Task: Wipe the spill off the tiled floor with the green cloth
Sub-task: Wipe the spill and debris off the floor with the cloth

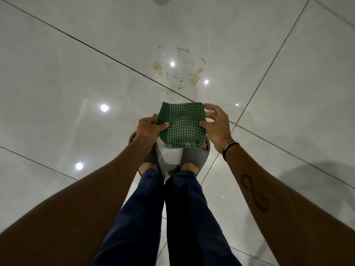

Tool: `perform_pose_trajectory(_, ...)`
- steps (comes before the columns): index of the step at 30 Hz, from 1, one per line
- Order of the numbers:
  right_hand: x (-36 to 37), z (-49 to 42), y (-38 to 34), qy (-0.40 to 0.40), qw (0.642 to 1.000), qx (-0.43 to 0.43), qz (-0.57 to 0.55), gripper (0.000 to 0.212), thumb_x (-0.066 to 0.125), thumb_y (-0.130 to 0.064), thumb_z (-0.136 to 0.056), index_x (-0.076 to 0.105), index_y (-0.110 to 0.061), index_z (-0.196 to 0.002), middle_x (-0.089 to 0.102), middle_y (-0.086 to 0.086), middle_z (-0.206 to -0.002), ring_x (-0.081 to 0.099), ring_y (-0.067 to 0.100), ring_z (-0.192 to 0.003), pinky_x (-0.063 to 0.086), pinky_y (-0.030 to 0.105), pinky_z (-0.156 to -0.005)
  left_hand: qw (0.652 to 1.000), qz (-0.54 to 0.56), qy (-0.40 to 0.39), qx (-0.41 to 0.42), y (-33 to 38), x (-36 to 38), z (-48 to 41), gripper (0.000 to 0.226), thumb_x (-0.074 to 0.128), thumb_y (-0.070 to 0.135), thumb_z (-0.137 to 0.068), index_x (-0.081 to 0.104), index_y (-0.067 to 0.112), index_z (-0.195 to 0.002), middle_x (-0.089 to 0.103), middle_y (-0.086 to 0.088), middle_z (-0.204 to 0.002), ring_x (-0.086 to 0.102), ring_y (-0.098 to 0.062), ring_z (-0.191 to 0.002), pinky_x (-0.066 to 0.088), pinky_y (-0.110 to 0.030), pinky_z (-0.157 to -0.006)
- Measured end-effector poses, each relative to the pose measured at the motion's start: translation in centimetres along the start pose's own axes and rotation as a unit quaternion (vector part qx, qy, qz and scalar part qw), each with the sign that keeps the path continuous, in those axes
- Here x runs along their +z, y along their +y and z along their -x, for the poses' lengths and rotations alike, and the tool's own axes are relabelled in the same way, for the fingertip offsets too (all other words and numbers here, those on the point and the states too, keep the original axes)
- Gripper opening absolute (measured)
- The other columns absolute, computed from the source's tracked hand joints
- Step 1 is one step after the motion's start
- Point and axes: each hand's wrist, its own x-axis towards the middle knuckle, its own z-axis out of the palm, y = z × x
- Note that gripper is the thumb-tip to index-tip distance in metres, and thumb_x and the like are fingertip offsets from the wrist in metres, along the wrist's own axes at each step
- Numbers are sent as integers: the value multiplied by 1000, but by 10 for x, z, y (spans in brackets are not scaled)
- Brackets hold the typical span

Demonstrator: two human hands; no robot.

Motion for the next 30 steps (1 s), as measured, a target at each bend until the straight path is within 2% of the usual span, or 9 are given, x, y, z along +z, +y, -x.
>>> perform_pose_trajectory(4,0,-32,6,36,990,-87,101,52,58,13,-101,59,-9,-149,69,2,-135,67,17,-125,62,46,-109,999,29,-12,26,6,20,-33,28,80,8,-99,79,-1,-126,82,-12,-119,80,-31,-115,64,-47,-111)
perform_pose_trajectory(6,7,-47,12,60,964,-155,208,56,53,7,-104,53,-11,-157,64,9,-150,63,25,-136,55,45,-117,999,-3,-8,48,9,31,-47,31,75,15,-104,77,2,-132,81,-14,-129,78,-33,-122,63,-48,-112)
perform_pose_trajectory(8,17,-63,21,43,924,-179,334,67,57,-4,-105,37,-14,-168,40,16,-172,45,35,-156,41,49,-130,988,-129,9,85,9,38,-60,43,67,27,-109,67,4,-146,74,-16,-144,71,-36,-135,58,-49,-118)
perform_pose_trajectory(10,31,-77,34,0,877,-191,441,77,62,-20,-108,22,-15,-174,13,19,-182,19,41,-168,26,51,-137,954,-273,32,119,0,38,-74,61,61,33,-112,45,7,-165,54,-19,-167,53,-38,-154,46,-51,-127)
perform_pose_trajectory(13,56,-101,53,-51,809,-238,536,77,49,-38,-114,9,-15,-176,-4,18,-184,-2,39,-171,11,54,-140,882,-436,38,175,-12,25,-99,79,55,29,-114,11,13,-177,10,-15,-188,15,-37,-174,28,-57,-138)
perform_pose_trajectory(17,87,-160,62,-48,771,-277,572,76,36,-49,-115,2,-18,-176,-8,15,-184,-5,38,-171,4,58,-139,800,-547,20,246,-24,5,-149,104,60,43,-110,-14,13,-177,-23,-13,-186,-17,-33,-175,4,-56,-144)
perform_pose_trajectory(20,97,-186,78,-34,738,-329,588,77,32,-53,-114,4,-18,-176,-4,13,-185,-1,38,-171,4,60,-139,804,-522,-3,286,-33,-6,-179,134,76,62,-94,-19,13,-175,-26,-13,-185,-21,-33,-174,0,-52,-143)
perform_pose_trajectory(24,60,-204,110,-32,659,-410,629,77,23,-63,-114,9,-20,-176,5,12,-185,5,36,-171,14,60,-138,790,-527,11,312,-52,-10,-200,167,84,84,-67,-21,13,-174,-28,-11,-185,-25,-30,-172,0,-51,-143)
perform_pose_trajectory(30,76,-237,74,175,785,-249,539,78,20,-62,-114,8,-15,-175,9,21,-183,11,46,-169,11,65,-137,784,-522,43,333,-58,-11,-201,175,81,93,-57,-17,10,-175,-22,-13,-186,-18,-34,-174,3,-51,-143)
